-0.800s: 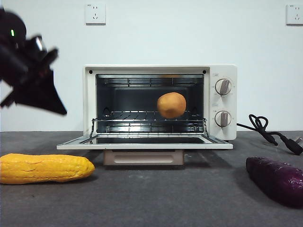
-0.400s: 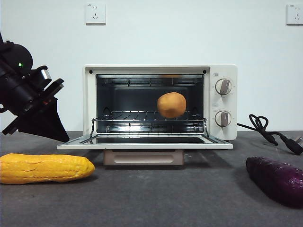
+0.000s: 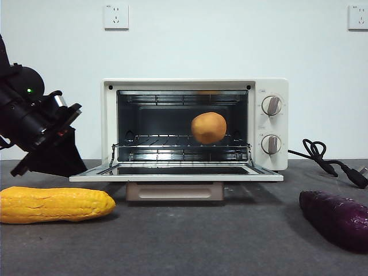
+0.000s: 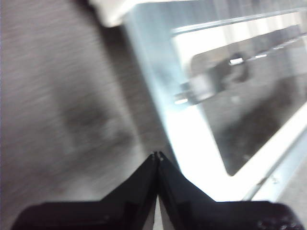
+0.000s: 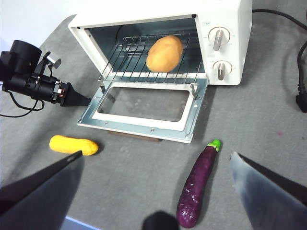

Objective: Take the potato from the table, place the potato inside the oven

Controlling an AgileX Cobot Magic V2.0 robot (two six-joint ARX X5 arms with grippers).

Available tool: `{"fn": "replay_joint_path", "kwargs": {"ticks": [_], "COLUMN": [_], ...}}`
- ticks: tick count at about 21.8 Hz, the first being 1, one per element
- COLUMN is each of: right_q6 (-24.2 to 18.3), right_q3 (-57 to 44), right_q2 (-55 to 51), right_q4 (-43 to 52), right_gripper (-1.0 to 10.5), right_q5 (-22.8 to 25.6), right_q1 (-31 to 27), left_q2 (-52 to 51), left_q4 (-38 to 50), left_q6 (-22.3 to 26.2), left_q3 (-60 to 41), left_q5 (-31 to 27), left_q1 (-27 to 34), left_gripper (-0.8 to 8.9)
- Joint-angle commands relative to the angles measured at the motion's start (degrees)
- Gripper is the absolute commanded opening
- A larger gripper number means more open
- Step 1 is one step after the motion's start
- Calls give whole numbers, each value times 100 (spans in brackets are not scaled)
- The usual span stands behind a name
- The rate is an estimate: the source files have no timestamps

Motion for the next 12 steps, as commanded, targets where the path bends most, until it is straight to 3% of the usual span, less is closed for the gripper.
{"fn": "replay_joint_path", "kwargs": {"ticks": [1,7,12], "right_q6": [44,44,42], "right_q3": [-4,-4,-4], "right_q2": [-2,-2,-2], "right_q4": [46,48,48], "right_gripper": [505,505,504], "right_q5": [122,118,122], "right_q1": [7,7,7], "left_q2": [188,295,295], "left_q4": [17,74,247], "left_q6": [-2,0,-179], "left_q3": [-46,-107,-107], "left_q5": [81,107,577], "left_q1": [-85,-225,-190], "left_gripper": [-9,-9,-8]}}
